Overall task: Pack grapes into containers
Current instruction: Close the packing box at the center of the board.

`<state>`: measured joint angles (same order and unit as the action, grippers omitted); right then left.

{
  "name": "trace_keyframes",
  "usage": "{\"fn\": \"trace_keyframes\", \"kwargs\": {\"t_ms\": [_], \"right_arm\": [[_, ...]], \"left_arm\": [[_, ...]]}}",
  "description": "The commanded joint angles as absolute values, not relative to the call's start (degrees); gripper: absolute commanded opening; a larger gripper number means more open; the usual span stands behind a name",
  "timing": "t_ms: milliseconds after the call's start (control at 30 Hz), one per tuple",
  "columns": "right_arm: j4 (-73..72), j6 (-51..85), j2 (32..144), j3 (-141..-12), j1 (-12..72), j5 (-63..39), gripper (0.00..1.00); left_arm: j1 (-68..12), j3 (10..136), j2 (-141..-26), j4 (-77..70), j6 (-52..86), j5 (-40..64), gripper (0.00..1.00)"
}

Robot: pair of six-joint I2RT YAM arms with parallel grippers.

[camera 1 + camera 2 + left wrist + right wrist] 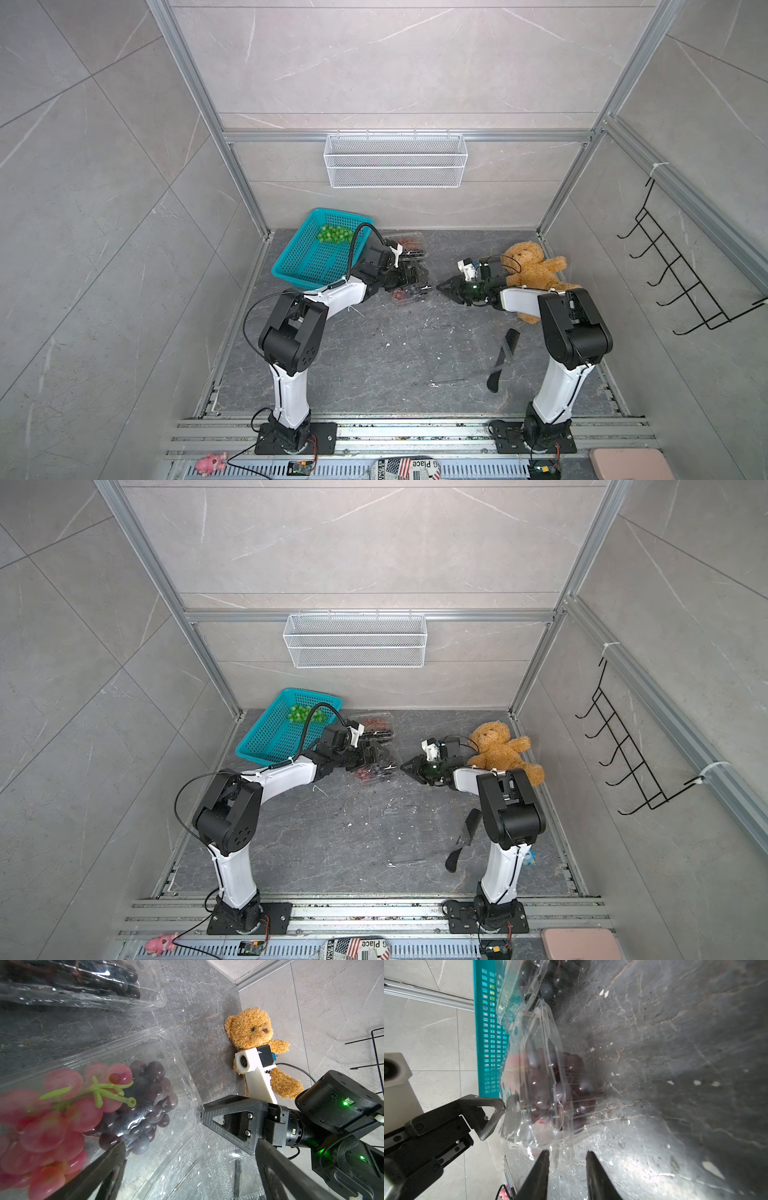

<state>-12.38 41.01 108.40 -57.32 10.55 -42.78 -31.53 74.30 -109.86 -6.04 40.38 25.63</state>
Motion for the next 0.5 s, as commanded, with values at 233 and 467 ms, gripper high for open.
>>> {"fn": "trace_keyframes", "kwargs": {"t_ms": [233,467], "right_arm": [[-15.7,43.4,111.6,-58.5,11.0,-43.7,0.30],[-17.1,44.6,111.7,-57.9,11.1,-43.9,0.27]], "left_arm": [[-31.7,74.0,-110.4,-6.3,41.0,25.8,0.99],[-31.8,74.0,-110.6,-6.4,41.1,25.8,0.99]]}}
